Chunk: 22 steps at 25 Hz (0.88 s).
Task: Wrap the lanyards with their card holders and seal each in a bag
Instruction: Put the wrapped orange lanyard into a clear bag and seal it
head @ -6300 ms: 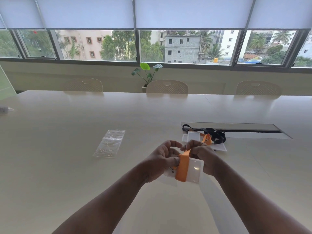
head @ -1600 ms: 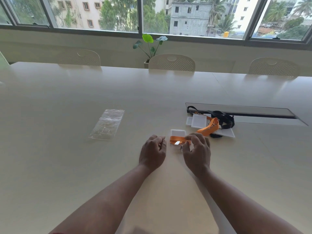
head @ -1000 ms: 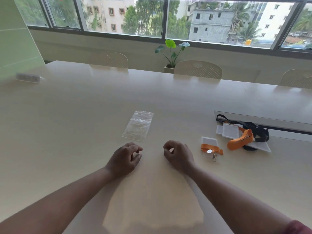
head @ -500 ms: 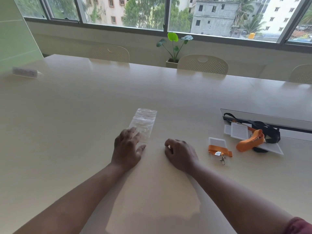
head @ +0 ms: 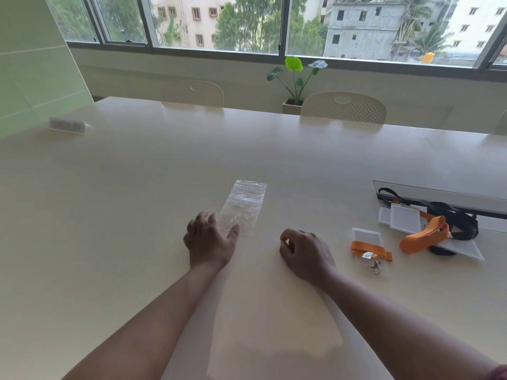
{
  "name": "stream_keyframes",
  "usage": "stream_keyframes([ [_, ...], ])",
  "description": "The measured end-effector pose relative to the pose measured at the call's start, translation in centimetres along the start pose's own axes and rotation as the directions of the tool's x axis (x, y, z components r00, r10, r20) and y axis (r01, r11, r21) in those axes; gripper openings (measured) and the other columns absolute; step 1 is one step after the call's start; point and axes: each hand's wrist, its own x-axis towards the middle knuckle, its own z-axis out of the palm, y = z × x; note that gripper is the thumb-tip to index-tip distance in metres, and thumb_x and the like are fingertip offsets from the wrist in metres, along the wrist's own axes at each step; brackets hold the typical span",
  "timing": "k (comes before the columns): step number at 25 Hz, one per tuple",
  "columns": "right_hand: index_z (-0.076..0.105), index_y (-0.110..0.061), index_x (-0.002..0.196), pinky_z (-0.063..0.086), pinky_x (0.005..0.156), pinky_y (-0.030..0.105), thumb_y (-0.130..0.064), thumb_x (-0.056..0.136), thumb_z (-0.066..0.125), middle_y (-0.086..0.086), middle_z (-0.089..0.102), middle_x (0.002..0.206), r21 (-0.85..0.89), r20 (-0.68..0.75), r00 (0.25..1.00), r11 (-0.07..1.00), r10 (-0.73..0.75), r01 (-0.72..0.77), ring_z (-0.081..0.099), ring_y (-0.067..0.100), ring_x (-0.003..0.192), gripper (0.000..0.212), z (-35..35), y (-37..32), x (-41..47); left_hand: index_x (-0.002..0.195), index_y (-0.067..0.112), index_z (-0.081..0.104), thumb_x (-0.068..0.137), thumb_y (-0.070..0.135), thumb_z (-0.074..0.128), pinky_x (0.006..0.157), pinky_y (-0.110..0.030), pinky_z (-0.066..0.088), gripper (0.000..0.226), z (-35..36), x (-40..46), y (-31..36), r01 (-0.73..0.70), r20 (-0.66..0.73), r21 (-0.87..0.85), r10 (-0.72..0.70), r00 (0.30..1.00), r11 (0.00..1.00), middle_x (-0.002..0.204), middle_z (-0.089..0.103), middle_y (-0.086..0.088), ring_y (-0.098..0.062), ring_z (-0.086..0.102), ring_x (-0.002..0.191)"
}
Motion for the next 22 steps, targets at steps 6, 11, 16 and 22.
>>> stream_keyframes([
  [6,0.062,-0.03,0.093,0.04,0.059,0.028,-0.04,0.084,0.051,-0.01,0.067,0.078,0.028,-0.012,1.0,0.999,0.018,-0.018,0.062,0.019,0.074,0.018,-0.1,0.2,0.0,0.093,0.026,0.061,0.08,0.05,0.074,0.102,-0.045,0.033,0.031,-0.1,0.7,0.5,0.155,-0.006,-0.072,-0.156,0.988,0.985,0.122,0.049,-0.003,-0.031,0.043,0.122],
  [11,0.063,-0.029,0.088,0.042,0.059,0.028,-0.038,0.081,0.051,-0.011,0.062,0.071,0.121,-0.026,0.998,0.991,0.054,-0.051,0.057,0.012,0.067,0.017,-0.3,0.3,-0.2,0.079,0.028,0.056,0.089,0.014,0.07,0.073,-0.031,0.051,0.022,-0.3,-0.1,-0.3,-0.014,-0.13,-0.457,-0.051,0.99,0.889,0.08,0.067,0.012,-0.013,0.067,0.081],
  [16,0.069,-0.025,0.095,0.042,0.068,0.025,-0.019,0.086,0.064,-0.013,0.064,0.085,0.39,-0.15,0.946,0.896,0.289,-0.212,0.059,0.006,0.076,0.012,-1.1,1.1,-0.8,0.083,0.023,0.052,0.098,0.003,0.059,0.073,-0.035,0.059,0.026,-0.9,-1.8,0.6,-0.074,-0.052,-0.726,0.052,0.997,0.684,0.084,0.076,0.003,-0.014,0.076,0.082],
  [22,0.056,-0.018,0.128,0.051,0.078,0.018,-0.021,0.093,0.067,-0.005,0.067,0.113,0.734,-0.031,0.897,0.619,0.442,-0.28,0.066,0.007,0.1,0.038,-3.7,2.8,-3.9,0.091,0.009,0.052,0.101,-0.007,0.049,0.072,-0.031,0.061,0.019,1.5,-5.4,7.7,0.153,0.2,-0.914,0.09,0.976,0.377,0.083,0.069,-0.012,-0.025,0.075,0.078],
])
